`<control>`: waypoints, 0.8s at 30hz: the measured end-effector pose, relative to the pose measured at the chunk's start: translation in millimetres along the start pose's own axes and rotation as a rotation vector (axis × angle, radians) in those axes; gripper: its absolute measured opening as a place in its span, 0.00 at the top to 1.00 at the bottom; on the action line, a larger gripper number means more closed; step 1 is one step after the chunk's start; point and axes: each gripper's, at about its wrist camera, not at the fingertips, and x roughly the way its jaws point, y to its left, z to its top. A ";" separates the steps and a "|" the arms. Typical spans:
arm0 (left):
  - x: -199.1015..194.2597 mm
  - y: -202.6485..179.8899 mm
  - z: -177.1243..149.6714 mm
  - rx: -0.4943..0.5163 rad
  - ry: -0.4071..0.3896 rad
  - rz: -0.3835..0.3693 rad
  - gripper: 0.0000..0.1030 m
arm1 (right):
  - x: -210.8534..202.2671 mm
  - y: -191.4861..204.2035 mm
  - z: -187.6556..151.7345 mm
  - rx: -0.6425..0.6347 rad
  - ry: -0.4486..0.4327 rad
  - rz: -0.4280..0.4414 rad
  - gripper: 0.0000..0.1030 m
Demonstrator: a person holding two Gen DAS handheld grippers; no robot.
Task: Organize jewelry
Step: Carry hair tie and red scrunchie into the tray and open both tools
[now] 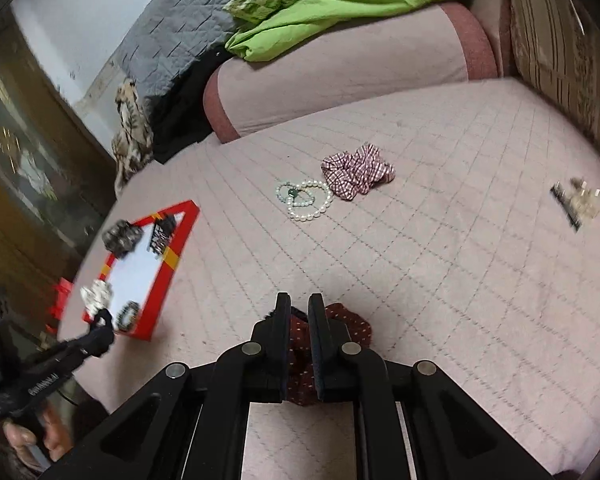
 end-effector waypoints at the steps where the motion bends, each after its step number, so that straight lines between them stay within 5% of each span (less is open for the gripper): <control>1: 0.5 -0.3 -0.4 0.001 0.002 0.000 0.92 | 0.6 1.7 -0.1 -0.010 0.001 0.001 0.90; 3: 1.9 -0.7 -1.5 0.003 0.006 0.002 0.92 | 4.1 4.2 -1.5 -0.019 0.011 0.010 0.85; 5: 4.4 -1.1 -2.7 0.003 0.013 0.003 0.92 | 13.4 4.5 -3.6 -0.017 0.049 0.031 0.60; 12: 12.5 -2.8 -6.1 0.013 0.034 0.006 0.92 | 47.2 -8.2 -26.5 -0.052 0.174 -0.080 0.40; 13: 15.2 -2.1 -6.2 0.008 0.039 0.002 0.92 | 50.2 -14.4 -30.7 -0.041 0.188 -0.081 0.53; 14: 17.0 -1.8 -6.5 0.005 0.043 -0.001 0.92 | 51.6 -19.3 -32.8 -0.028 0.193 -0.069 0.89; 15: 19.3 -1.9 -7.0 0.003 0.047 -0.003 0.92 | 51.7 -24.3 -34.2 -0.010 0.196 -0.047 0.95; 24: 16.5 0.8 -5.1 -0.009 0.038 0.009 0.92 | 2.8 -6.6 -14.1 -0.033 0.038 -0.049 0.95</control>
